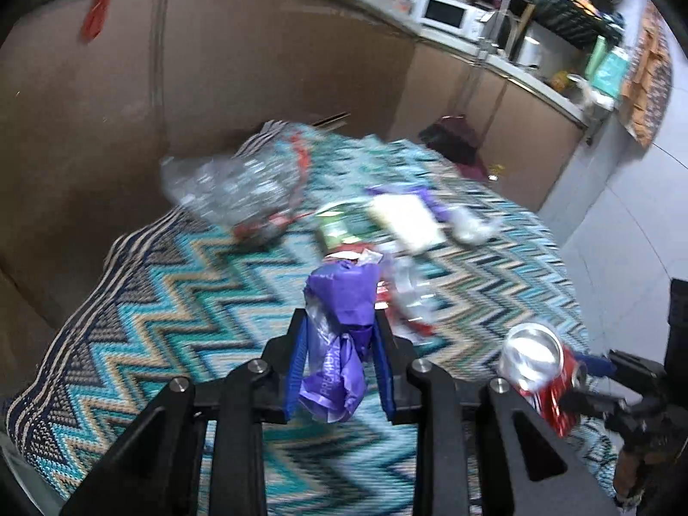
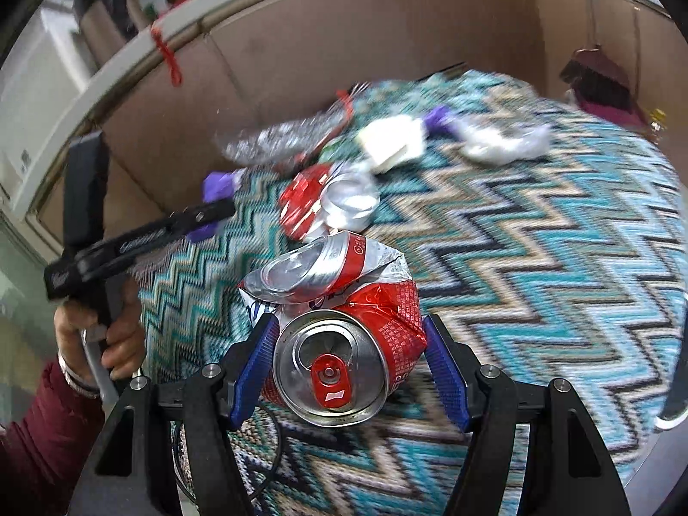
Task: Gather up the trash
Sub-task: 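Carry can and purple bag over the white bin and open both grippers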
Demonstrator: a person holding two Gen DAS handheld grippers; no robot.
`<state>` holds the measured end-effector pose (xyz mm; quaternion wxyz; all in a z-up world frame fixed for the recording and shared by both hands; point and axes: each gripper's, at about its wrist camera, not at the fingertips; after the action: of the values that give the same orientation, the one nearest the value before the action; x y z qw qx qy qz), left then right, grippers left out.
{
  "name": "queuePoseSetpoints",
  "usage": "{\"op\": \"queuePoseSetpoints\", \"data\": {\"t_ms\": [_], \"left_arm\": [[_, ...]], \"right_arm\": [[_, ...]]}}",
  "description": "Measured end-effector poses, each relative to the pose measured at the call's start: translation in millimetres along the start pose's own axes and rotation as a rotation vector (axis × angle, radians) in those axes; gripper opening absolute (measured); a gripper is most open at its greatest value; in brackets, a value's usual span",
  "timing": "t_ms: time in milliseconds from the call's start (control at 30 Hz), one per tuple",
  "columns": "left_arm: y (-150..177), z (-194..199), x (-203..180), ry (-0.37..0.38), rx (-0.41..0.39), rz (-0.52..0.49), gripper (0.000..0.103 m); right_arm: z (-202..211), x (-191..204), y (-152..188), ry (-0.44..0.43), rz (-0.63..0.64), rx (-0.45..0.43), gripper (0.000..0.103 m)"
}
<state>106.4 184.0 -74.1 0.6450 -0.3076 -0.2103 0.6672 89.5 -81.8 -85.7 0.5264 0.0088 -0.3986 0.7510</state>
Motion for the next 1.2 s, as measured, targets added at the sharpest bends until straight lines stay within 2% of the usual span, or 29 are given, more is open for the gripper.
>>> {"op": "queuePoseSetpoints", "data": {"t_ms": [167, 233, 433, 600, 667, 867, 1133, 1200], "left_arm": [[-15.2, 2.2, -66.4, 0.094, -0.005, -0.069, 0.027], [-22.2, -3.8, -106.3, 0.150, 0.004, -0.112, 0.027], [-31.3, -29.1, -221.7, 0.279, 0.040, -0.248, 0.027], [-31.8, -60.2, -322.4, 0.369, 0.094, -0.367, 0.027], [-30.0, -71.3, -350.7, 0.388, 0.111, -0.396, 0.027], [-20.9, -117.4, -434.2, 0.418, 0.179, -0.464, 0.027], [-9.4, -180.9, -492.2, 0.417, 0.277, -0.442, 0.029], [-7.5, -194.4, -503.4, 0.418, 0.299, -0.434, 0.029]], "right_arm": [[46.3, -46.7, -3.1, 0.043, -0.083, -0.108, 0.067], [67.2, -70.7, -2.7, 0.071, -0.122, -0.153, 0.067], [140.3, -162.3, 6.4, 0.221, -0.252, -0.278, 0.067], [180.5, -231.6, 22.3, 0.357, -0.355, -0.325, 0.067], [191.2, -255.1, 29.4, 0.403, -0.387, -0.332, 0.067], [196.8, -312.0, 46.0, 0.506, -0.450, -0.305, 0.068], [156.0, -375.1, 45.8, 0.547, -0.494, -0.223, 0.068], [143.6, -389.2, 48.5, 0.546, -0.518, -0.208, 0.064]]}}
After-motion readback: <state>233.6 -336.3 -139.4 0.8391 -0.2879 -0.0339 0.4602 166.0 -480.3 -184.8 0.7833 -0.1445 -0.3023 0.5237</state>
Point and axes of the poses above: each gripper's, at about its wrist camera, not at the fingertips, and z roughly against the way its jaws point, x to its left, y to its underside, and after that the axes turned 4 degrees about -y, right-handed
